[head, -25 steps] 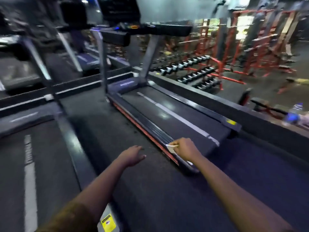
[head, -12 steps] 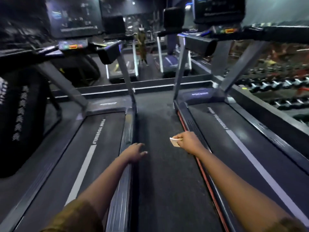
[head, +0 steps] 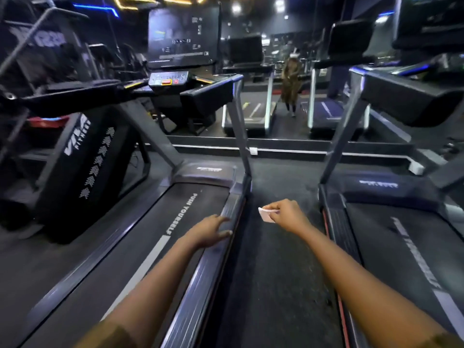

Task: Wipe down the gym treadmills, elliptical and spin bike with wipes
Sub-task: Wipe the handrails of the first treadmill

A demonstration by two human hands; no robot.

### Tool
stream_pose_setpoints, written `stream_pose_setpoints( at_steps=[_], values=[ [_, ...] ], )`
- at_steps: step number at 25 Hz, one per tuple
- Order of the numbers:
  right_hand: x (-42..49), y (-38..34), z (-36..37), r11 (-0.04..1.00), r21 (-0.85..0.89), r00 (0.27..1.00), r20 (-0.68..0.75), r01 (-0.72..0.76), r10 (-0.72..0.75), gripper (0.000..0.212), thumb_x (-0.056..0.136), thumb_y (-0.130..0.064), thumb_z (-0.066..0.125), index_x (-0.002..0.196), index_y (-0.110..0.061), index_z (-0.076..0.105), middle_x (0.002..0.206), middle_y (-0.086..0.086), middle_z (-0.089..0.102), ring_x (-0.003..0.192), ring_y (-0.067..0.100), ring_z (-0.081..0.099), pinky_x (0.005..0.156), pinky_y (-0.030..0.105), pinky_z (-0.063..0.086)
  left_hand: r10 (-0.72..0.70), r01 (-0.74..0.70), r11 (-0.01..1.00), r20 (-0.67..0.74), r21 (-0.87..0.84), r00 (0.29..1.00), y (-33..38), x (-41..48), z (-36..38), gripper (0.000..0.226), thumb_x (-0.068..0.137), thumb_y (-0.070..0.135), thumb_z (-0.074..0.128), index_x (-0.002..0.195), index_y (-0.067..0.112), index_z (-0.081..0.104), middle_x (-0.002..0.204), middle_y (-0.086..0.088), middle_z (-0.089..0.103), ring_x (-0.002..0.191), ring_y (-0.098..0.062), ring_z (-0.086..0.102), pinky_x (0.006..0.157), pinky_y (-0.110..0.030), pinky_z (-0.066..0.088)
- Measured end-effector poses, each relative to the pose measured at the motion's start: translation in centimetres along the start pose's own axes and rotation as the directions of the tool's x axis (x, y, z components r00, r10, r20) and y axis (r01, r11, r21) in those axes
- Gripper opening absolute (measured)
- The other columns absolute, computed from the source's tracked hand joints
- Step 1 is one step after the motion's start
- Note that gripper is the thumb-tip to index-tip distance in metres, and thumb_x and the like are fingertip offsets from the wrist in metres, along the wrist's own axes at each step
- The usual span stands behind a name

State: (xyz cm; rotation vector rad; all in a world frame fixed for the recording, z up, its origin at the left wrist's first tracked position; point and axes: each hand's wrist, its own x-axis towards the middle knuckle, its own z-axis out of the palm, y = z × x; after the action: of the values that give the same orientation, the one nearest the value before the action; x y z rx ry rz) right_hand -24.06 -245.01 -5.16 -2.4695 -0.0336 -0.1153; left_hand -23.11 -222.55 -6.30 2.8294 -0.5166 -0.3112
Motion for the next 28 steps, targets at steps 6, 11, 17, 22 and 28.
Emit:
stream_pose_setpoints(
  at_steps=[6, 11, 17, 22, 28],
  values=[
    [19.0, -1.1, -3.8, 0.961, 0.202, 0.981, -0.072, 0.192, -0.181, 0.03, 0.084, -0.004, 0.054, 0.109, -0.013, 0.07, 0.11, 0.01, 0.068, 0.101, 0.018, 0.062, 0.066, 0.014, 0.034, -0.039, 0.047, 0.999, -0.276, 0.022, 0.96, 0.7, 10.1, -10.4, 0.05, 0.095, 0.033, 0.053, 0.141, 0.017, 0.041, 0.143, -0.004, 0.043, 0.131, -0.018, 0.041, 0.106, -0.025, 0.028],
    [30.2, -3.7, -4.7, 0.859, 0.417, 0.953, -0.18, 0.297, -0.242, 0.029, 0.082, -0.008, 0.058, 0.104, -0.02, 0.072, 0.104, 0.005, 0.071, 0.097, 0.014, 0.064, 0.075, 0.022, 0.045, -0.011, 0.089, 0.985, -0.458, 0.15, 0.889, 0.5, 16.8, -15.4, 0.05, 0.094, 0.039, 0.051, 0.141, 0.023, 0.039, 0.143, 0.004, 0.04, 0.132, -0.014, 0.037, 0.108, -0.023, 0.025],
    [39.8, -5.9, -5.8, 0.737, 0.545, 0.913, -0.306, 0.401, -0.271, 0.028, 0.087, -0.007, 0.057, 0.111, -0.016, 0.069, 0.104, -0.002, 0.069, 0.088, 0.008, 0.059, 0.063, 0.001, 0.036, 0.134, 0.116, 0.929, -0.609, 0.352, 0.782, -0.5, 25.4, -21.3, 0.068, 0.08, 0.052, 0.031, 0.135, 0.017, 0.049, 0.136, -0.006, 0.051, 0.129, -0.022, 0.046, 0.112, -0.036, 0.019],
    [47.3, -5.7, -6.3, 0.669, 0.61, 0.902, -0.352, 0.424, -0.251, 0.03, 0.087, -0.007, 0.057, 0.112, -0.019, 0.068, 0.109, -0.003, 0.069, 0.09, 0.003, 0.06, 0.064, 0.006, 0.038, 0.202, 0.185, 0.847, -0.625, 0.498, 0.754, -2.1, 32.8, -27.7, 0.059, 0.088, 0.036, 0.056, 0.143, 0.018, 0.04, 0.144, -0.007, 0.044, 0.135, -0.024, 0.036, 0.115, -0.042, 0.018],
    [56.2, -4.8, -5.4, 0.639, 0.681, 0.92, -0.373, 0.358, -0.117, 0.029, 0.088, -0.007, 0.055, 0.112, -0.018, 0.068, 0.111, 0.001, 0.068, 0.097, 0.013, 0.062, 0.073, 0.005, 0.041, 0.033, 0.324, 0.743, -0.516, 0.585, 0.856, -4.4, 41.4, -32.2, 0.079, 0.088, 0.051, 0.054, 0.151, 0.028, 0.011, 0.156, 0.0, 0.02, 0.143, -0.017, 0.017, 0.118, -0.039, 0.01]
  ],
)
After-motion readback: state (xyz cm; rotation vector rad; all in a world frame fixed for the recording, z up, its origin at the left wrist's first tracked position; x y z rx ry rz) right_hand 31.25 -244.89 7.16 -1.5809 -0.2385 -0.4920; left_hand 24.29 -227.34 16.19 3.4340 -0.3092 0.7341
